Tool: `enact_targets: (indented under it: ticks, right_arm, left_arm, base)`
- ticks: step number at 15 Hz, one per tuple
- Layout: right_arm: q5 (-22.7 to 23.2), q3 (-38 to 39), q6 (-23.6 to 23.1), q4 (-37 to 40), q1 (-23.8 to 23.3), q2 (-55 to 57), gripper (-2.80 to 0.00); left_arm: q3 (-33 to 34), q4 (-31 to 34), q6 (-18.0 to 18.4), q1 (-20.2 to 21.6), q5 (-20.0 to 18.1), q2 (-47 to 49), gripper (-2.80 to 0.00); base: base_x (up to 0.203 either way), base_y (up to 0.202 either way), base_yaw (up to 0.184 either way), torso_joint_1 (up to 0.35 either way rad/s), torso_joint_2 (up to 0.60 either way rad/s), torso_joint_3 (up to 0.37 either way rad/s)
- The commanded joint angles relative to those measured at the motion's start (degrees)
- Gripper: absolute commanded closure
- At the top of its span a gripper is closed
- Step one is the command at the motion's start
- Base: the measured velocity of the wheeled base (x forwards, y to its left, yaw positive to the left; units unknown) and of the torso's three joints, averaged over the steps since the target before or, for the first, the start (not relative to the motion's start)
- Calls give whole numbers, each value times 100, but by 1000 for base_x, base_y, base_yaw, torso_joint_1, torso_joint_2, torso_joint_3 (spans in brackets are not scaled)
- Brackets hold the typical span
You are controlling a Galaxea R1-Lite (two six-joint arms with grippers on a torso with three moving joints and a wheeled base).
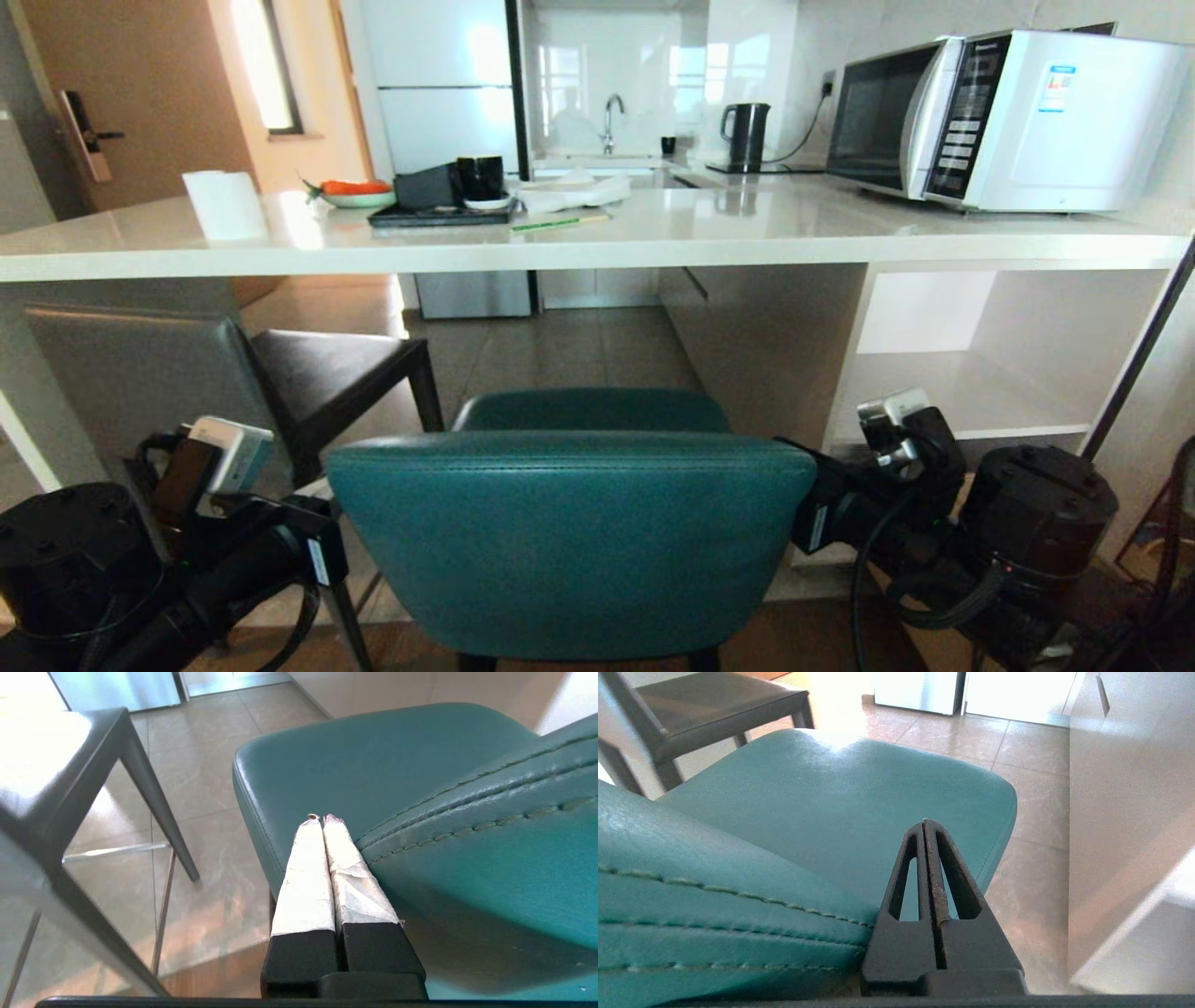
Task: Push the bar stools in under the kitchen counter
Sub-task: Pull the blue chair out from under the dining table
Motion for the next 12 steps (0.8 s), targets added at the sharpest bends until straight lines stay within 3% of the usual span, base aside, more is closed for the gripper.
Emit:
enact_targets:
  ticks: [1,7,12]
  right_arm:
    - [-1,9,7,-63,10,14,0]
    - [-1,44,27,-63,1,37,0]
    - [-8,114,45,-63,15,41,0]
  left_arm:
    - [12,-52,-3,-90,-17,-14,0]
    - [64,-52,3,-81,78,13,0]
    - [315,-52,-11,-81,204,5,0]
  base:
    - [-190,0,-3,2,5,3]
    - [-176,0,0,1,0,1]
    - [0,0,0,0,0,0]
